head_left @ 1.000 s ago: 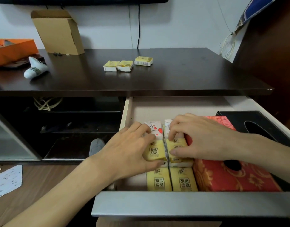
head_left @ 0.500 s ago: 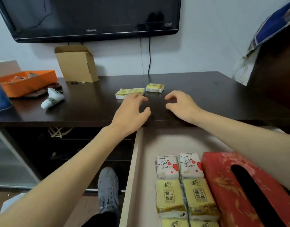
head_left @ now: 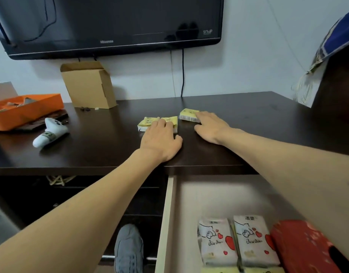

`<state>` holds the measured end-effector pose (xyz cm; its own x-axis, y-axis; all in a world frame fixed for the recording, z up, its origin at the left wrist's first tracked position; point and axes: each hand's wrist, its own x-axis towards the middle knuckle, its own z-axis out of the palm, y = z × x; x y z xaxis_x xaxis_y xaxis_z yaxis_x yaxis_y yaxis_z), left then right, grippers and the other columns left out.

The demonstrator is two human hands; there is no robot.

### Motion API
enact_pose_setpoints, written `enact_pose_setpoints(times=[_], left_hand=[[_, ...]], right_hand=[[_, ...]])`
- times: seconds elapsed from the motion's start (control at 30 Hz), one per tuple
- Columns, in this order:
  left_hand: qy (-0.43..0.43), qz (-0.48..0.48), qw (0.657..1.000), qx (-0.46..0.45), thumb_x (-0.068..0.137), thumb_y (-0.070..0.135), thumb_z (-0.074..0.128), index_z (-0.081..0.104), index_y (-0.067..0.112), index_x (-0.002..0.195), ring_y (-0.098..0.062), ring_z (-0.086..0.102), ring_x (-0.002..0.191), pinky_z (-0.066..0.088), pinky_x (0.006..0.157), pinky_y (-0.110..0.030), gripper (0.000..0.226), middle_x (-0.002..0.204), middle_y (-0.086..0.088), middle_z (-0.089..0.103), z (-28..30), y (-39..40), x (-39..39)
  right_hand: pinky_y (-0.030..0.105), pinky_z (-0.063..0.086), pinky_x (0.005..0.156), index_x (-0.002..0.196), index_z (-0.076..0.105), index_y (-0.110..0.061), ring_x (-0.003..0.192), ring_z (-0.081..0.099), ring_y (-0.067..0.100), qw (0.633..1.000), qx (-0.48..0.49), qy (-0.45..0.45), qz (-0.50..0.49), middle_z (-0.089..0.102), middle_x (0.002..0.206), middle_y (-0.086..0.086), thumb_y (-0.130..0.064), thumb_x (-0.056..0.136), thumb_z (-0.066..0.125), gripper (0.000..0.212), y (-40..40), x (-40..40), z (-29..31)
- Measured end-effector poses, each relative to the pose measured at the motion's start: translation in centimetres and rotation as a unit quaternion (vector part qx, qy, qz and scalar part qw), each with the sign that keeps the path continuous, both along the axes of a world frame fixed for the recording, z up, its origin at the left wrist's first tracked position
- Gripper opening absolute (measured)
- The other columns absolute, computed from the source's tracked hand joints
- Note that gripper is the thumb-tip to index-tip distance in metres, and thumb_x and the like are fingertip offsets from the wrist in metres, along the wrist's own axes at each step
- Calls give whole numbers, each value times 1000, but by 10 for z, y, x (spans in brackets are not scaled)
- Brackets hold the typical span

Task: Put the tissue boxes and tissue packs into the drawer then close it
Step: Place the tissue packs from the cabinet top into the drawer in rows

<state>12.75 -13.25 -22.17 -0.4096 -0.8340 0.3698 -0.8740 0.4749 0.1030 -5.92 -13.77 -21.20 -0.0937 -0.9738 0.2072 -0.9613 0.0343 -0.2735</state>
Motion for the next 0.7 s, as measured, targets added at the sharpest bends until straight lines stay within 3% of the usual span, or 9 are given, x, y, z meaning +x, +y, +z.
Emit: enact_pose_setpoints(times=[0.13,0.23,0.37,0.43,0.5,0.6,0.7], left_hand=[[19,-2,999,-36,90,37,50,55,5,127,-33,49,118,37,98,-40,50,126,-16,56,3,8,3],[38,-4,999,-32,87,39,54,63,8,115,-31,51,114,41,94,-40,43,120,-12,57,4,13,7],[89,-23,996,-12,84,43,60,66,17,106,-28,43,121,39,100,-39,35,121,-6,53,-1,22,14],[133,-44,990,29,81,42,66,63,23,99,-25,36,128,33,102,-34,27,124,-1,48,-2,26,18],[193,-64,974,101,76,41,74,56,29,89,-24,41,124,37,99,-33,25,120,3,49,-1,32,21],[278,-80,941,177,64,45,85,53,28,96,-25,60,101,51,87,-40,48,109,-3,57,2,38,24],[285,-75,937,188,59,43,92,49,19,124,-21,56,106,49,90,-35,82,113,-2,54,4,40,23]], right_hand=[[45,43,100,144,53,-11,129,41,33,995,-43,90,-24,49,140,11,-31,100,45,49,14,3,0],[42,43,100,136,61,-12,127,41,30,991,-83,98,-32,50,135,10,-36,99,51,45,28,5,0],[40,45,99,123,63,-18,131,42,27,996,-85,19,2,49,136,5,-41,93,62,38,50,3,-2],[41,48,92,117,61,-21,122,54,27,997,-67,-44,14,52,130,4,-39,90,65,32,61,1,-2],[40,48,88,111,61,-26,112,58,25,994,-75,-70,24,54,122,2,-40,87,68,29,70,-1,-4],[34,43,78,100,57,-32,103,53,16,989,-99,-93,51,52,105,-9,-50,78,75,34,84,-4,-7],[29,40,80,92,58,-31,108,43,12,984,-114,-108,78,50,105,-12,-52,73,80,36,92,-6,-10]])
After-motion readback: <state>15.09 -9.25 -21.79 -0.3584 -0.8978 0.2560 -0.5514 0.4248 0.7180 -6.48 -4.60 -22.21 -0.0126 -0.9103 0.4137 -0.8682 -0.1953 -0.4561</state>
